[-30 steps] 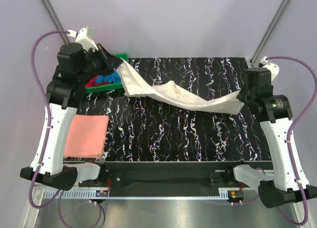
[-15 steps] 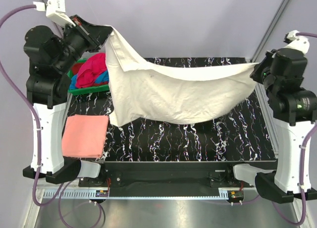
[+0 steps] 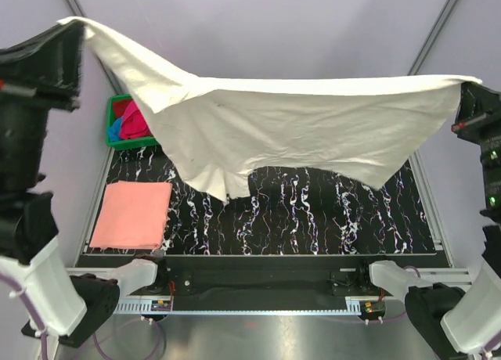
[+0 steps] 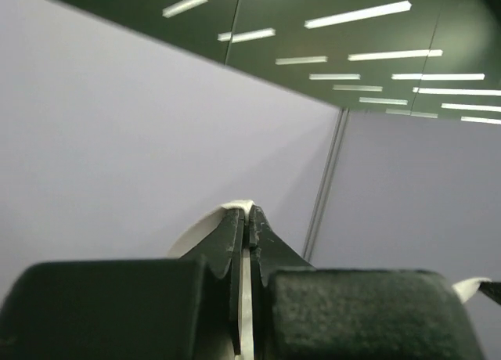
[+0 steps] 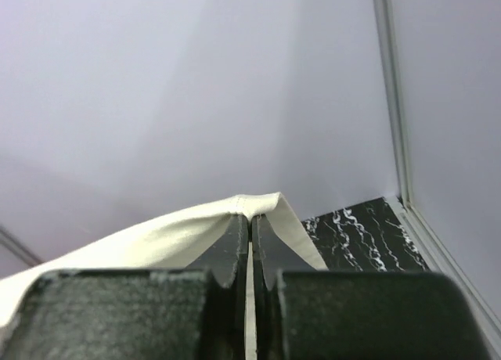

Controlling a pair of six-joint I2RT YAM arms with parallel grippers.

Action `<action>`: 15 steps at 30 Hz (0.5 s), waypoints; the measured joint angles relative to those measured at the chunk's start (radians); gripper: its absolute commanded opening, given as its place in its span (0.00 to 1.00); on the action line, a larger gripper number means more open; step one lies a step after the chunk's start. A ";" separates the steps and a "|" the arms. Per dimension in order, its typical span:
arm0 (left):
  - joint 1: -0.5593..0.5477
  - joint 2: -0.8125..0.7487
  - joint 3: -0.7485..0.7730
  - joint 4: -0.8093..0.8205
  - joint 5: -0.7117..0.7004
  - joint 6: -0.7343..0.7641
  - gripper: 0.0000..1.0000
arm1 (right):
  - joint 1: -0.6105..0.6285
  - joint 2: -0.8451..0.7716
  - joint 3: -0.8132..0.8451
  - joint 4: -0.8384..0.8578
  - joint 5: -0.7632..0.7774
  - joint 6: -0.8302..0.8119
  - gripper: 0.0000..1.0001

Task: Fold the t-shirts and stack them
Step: Flatten the tshirt out

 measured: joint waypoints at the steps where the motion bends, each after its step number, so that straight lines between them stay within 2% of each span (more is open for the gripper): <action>1: 0.000 -0.024 0.003 0.015 -0.010 0.005 0.00 | 0.000 -0.019 -0.001 0.008 -0.018 0.000 0.00; 6: 0.000 -0.120 0.017 0.095 -0.045 0.023 0.00 | -0.001 -0.114 -0.016 0.020 -0.094 0.015 0.00; 11: 0.001 -0.135 0.023 0.206 -0.046 0.022 0.00 | -0.001 -0.149 0.001 0.017 -0.108 0.036 0.00; 14: 0.001 -0.114 -0.028 0.274 -0.032 0.018 0.00 | -0.001 -0.159 -0.083 0.053 -0.076 0.035 0.00; 15: 0.001 -0.097 -0.059 0.299 -0.022 0.011 0.00 | -0.002 -0.174 -0.174 0.101 -0.052 0.034 0.00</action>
